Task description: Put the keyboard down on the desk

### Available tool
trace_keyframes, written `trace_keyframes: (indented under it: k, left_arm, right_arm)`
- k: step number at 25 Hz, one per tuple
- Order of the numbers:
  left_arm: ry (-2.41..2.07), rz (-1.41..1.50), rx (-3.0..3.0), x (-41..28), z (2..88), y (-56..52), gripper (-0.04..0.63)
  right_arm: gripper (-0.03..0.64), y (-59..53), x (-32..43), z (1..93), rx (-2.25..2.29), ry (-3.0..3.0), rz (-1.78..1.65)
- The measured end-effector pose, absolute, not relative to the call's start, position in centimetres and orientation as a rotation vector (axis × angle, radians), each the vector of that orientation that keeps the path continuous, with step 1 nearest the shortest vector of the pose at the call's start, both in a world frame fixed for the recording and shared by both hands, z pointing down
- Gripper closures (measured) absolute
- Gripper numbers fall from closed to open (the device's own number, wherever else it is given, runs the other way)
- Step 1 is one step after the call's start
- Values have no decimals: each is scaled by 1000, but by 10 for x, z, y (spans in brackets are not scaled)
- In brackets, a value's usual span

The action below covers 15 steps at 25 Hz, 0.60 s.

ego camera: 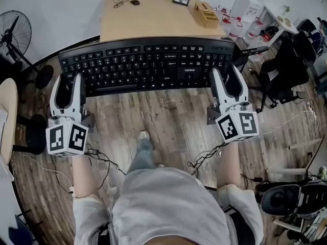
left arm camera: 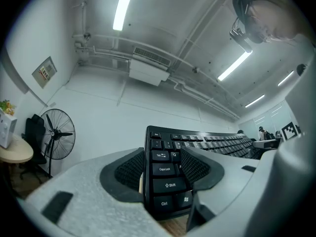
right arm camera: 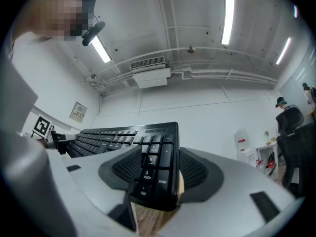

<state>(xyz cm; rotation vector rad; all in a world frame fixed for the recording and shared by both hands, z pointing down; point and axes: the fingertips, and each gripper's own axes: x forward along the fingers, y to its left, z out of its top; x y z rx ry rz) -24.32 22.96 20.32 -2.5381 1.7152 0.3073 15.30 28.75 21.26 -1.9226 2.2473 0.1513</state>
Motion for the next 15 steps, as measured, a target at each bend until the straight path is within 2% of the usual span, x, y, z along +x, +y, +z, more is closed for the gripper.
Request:
trace_keyframes:
  k: [2,6,12,15]
  left_arm:
    - [1723,311,-2524,-245,199,246,364]
    - [1692,317,-2555,-245,196,166,364]
    - [1722,324,-2512,-236,195,232,364]
    - [1708,323,-2512,-245,190,186,364]
  right_arm:
    - [380,301,152,209,-1911,2250,153]
    - [380,233,150,202,-1952,2236,153]
    - [380,282,162,200,-1878,2256,208]
    - [380,239,151,196,-1880,2238,223]
